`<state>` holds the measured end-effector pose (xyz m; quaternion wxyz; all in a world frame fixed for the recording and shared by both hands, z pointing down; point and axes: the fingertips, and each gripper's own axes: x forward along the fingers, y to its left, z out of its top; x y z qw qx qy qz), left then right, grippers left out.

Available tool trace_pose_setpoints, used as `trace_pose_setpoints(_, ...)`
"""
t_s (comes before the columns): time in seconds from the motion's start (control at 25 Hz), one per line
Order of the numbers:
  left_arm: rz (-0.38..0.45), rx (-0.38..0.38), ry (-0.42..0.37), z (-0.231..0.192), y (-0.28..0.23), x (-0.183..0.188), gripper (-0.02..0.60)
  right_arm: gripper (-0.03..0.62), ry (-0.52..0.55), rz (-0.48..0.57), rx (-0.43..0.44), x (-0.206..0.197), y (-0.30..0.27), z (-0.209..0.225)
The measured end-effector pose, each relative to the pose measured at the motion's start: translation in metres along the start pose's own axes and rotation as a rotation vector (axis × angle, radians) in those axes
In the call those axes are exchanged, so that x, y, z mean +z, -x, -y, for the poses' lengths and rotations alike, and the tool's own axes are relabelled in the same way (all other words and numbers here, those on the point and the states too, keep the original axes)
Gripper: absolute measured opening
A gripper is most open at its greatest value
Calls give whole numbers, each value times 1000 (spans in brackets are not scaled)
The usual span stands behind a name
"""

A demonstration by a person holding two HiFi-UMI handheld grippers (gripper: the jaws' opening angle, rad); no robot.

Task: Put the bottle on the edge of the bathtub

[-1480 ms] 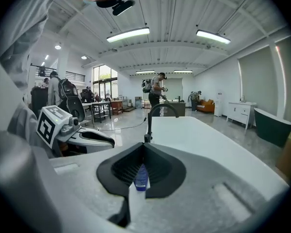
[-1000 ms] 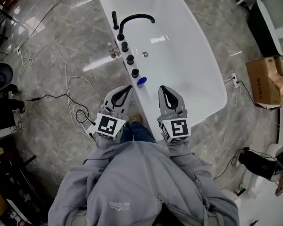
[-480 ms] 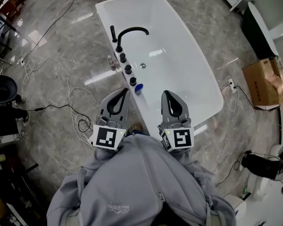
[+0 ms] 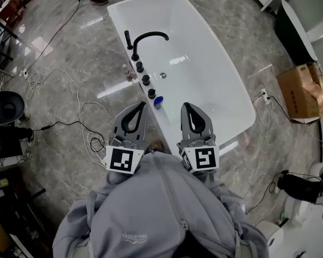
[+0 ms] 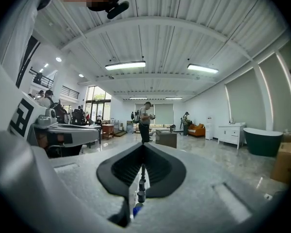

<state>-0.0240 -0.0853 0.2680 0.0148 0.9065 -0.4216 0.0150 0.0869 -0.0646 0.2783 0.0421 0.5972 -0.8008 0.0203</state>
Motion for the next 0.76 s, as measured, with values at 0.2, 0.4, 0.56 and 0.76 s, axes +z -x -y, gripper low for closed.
trace_pose_setpoints(0.2, -12, -17, 2, 0, 0, -5, 6, 3, 2, -13, 17, -4, -3, -3)
trace_pose_setpoints(0.4, -15, -29, -1, 5, 2, -8, 6, 3, 2, -13, 28, -5, -2, -6)
trace_pose_setpoints(0.56, -15, -34, 2, 7, 4, -10, 6, 3, 7, -15, 25, -7, 0, -7)
trace_pose_setpoints(0.76, -13, -38, 7, 12, 7, -12, 6, 3, 28, -18, 28, -10, 6, -8)
